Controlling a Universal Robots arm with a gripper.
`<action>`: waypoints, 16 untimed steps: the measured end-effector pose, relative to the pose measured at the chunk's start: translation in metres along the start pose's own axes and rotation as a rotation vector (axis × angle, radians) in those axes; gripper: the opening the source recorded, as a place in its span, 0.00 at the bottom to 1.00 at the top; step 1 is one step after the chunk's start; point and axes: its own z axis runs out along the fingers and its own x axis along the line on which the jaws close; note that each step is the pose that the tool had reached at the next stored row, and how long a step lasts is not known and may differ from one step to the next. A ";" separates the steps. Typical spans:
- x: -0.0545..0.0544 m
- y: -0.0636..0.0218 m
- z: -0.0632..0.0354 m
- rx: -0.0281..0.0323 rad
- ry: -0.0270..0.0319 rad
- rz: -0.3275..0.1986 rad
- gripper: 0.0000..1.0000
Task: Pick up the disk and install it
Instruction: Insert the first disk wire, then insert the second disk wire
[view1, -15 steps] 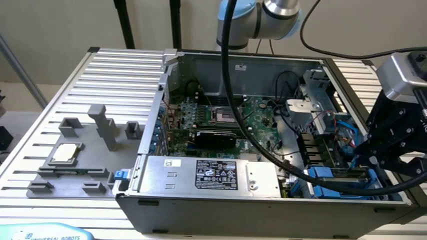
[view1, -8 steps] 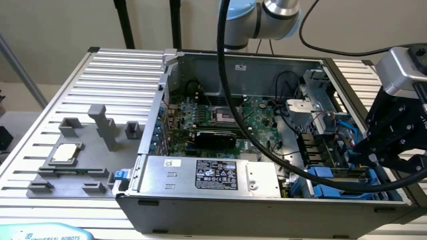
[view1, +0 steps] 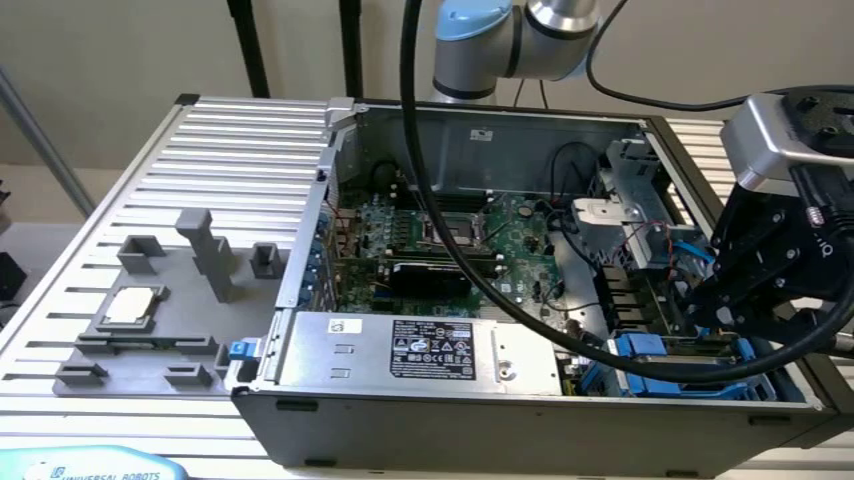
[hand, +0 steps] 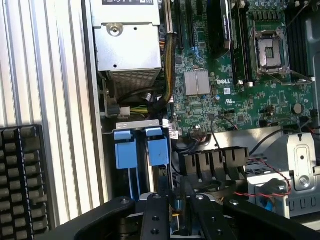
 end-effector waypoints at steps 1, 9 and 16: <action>0.000 0.0000 0.0000 0.0000 0.0001 0.000 0.24; 0.000 0.0000 -0.0001 0.0001 0.0002 0.000 0.24; -0.004 -0.0004 0.0006 0.0001 0.0002 0.000 0.26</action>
